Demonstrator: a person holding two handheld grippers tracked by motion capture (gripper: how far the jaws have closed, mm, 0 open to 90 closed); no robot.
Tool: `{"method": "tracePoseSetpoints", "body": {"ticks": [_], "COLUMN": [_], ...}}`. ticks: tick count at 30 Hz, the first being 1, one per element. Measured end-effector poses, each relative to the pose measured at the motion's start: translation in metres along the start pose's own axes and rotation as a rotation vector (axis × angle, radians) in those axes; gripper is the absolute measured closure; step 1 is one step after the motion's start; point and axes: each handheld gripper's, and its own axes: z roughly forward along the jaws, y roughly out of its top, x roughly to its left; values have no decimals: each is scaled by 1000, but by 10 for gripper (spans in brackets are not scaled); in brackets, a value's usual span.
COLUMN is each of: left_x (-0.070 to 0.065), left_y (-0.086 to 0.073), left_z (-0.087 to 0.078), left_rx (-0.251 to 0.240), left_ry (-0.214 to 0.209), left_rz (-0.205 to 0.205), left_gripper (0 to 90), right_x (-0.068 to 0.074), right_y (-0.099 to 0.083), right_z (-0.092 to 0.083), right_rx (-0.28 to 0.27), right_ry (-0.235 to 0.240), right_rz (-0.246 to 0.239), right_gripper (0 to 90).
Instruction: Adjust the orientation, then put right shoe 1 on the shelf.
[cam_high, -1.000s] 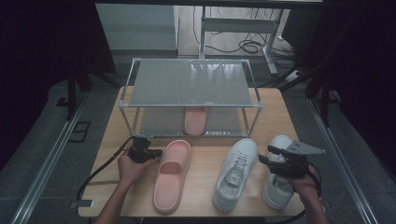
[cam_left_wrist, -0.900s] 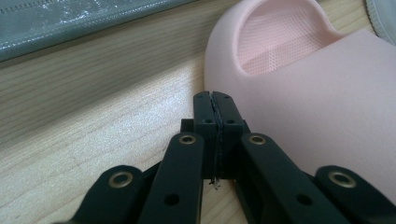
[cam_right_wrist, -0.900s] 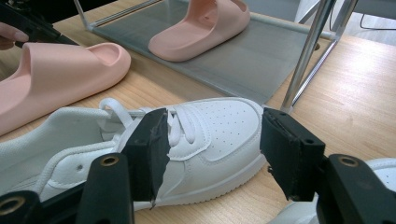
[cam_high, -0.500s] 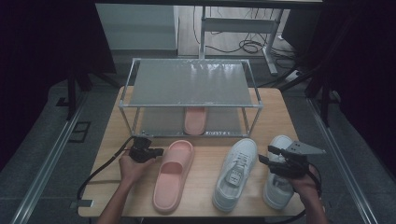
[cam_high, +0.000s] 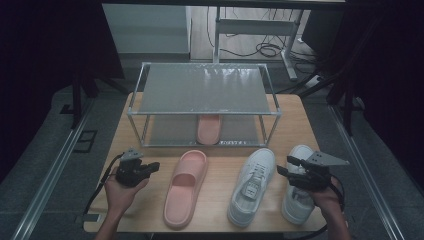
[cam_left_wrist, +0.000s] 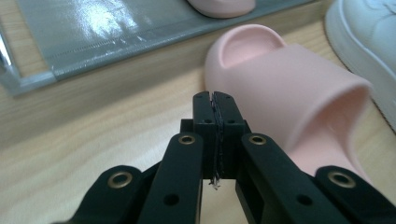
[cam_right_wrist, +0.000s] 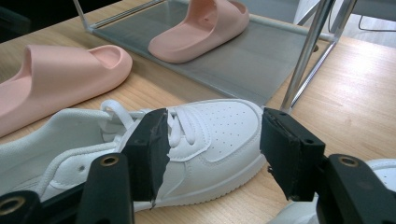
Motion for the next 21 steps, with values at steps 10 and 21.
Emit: {"method": "tracePoseSetpoints", "body": {"ticks": [10,21], "left_x": [-24,-39], "left_y": [-19,-30], "left_z": [-15,-17], "left_rx": [-20,11], "left_ry": [-56,-109], "left_rz": [33,51], "left_gripper": [857,787], "right_x": [-1,1], "right_y": [0,0], "right_z": [0,2], "right_rx": [0,3], "right_ry": [-4,1], "right_rz": [2,-4], "right_gripper": [427,427]}}
